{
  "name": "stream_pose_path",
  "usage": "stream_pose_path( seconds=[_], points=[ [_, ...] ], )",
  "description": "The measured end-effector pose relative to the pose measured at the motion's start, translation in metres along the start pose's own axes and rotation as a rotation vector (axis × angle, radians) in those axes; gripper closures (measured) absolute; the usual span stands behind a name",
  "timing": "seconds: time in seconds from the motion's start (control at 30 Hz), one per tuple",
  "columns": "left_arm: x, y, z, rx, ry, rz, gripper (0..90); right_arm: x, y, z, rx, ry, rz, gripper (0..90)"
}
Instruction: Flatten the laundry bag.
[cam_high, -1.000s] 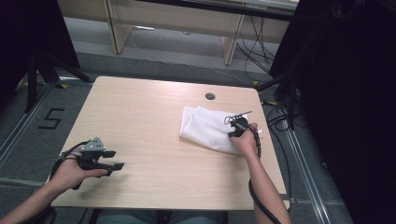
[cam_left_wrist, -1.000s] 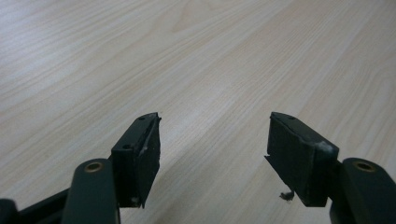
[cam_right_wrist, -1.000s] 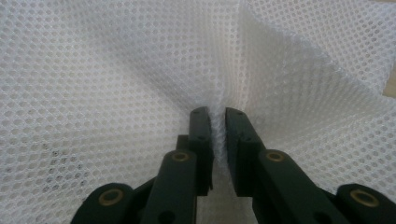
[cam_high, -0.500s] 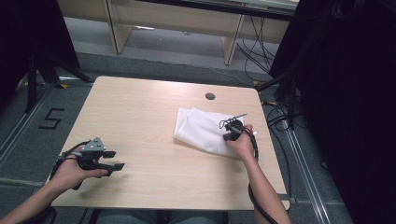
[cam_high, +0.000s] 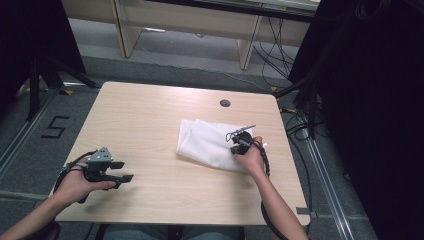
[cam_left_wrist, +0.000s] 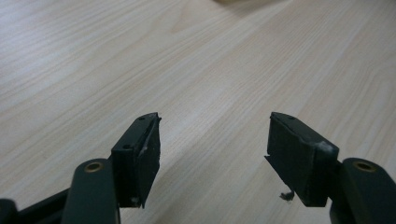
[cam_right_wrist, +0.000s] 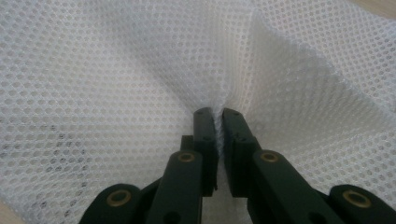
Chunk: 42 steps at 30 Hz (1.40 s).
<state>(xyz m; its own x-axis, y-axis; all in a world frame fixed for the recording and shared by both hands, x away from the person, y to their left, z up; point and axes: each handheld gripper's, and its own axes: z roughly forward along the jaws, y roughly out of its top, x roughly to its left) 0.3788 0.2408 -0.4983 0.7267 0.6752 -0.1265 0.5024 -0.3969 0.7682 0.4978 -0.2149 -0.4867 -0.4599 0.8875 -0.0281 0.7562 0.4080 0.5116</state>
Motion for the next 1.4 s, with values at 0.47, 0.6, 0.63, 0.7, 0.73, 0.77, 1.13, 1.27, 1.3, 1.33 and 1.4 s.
stream_pose_path(
  seconds=[0.47,0.6,0.63,0.7,0.73,0.77,1.13,1.27,1.3,1.33,1.4],
  points=[
    [0.000,0.000,0.000,-0.008,-0.002,-0.007,34.6,0.024,0.009,0.005,-0.011,0.008,-0.028,85.5],
    [0.000,0.000,0.000,-0.008,-0.002,-0.007,34.6,0.033,0.011,0.007,-0.012,0.007,-0.038,85.5],
    [0.000,0.000,0.000,-0.009,-0.002,-0.007,34.6,0.035,0.012,0.007,-0.012,0.007,-0.040,85.5],
    [0.000,0.000,0.000,-0.008,-0.002,-0.006,34.6,0.038,0.013,0.008,-0.015,0.016,-0.041,85.5],
    [0.000,0.000,0.000,-0.004,-0.002,-0.002,34.6,0.040,0.013,0.008,-0.010,0.017,-0.039,85.5],
    [0.000,0.000,0.000,-0.005,-0.001,-0.003,34.6,0.042,0.013,0.008,-0.010,0.020,-0.041,85.5],
    [0.000,0.000,0.000,-0.008,-0.001,-0.005,34.6,0.056,0.017,0.009,-0.001,0.040,-0.054,85.3],
    [0.000,0.000,0.000,-0.007,-0.001,-0.002,34.6,0.064,0.020,0.012,-0.015,0.049,-0.080,85.2],
    [0.000,0.000,0.000,-0.006,0.000,-0.003,34.6,0.067,0.020,0.011,-0.005,0.052,-0.069,85.2],
    [0.000,0.000,-0.001,-0.006,0.000,-0.004,34.6,0.068,0.021,0.013,-0.014,0.051,-0.086,85.2],
    [0.000,0.000,-0.001,0.002,-0.005,-0.004,34.6,0.073,0.022,0.013,-0.008,0.055,-0.076,85.0]
  ],
)
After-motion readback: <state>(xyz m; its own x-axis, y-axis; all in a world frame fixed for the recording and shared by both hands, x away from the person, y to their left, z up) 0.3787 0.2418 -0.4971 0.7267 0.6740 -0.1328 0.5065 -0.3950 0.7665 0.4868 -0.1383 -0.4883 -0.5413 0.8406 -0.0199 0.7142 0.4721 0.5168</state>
